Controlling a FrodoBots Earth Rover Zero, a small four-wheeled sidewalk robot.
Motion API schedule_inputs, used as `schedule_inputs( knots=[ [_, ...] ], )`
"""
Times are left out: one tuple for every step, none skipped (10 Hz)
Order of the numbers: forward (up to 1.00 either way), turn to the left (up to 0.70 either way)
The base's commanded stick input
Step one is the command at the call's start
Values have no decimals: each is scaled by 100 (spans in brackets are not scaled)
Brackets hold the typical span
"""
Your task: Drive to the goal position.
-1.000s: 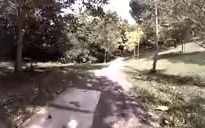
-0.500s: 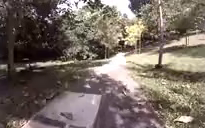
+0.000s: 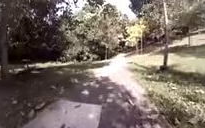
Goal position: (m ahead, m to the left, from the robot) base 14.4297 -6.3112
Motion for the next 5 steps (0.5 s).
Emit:
schedule_inputs(
  knots=[
    [70,0],
    [70,0],
    [70,0],
    [70,0],
    [70,0]
  ],
)
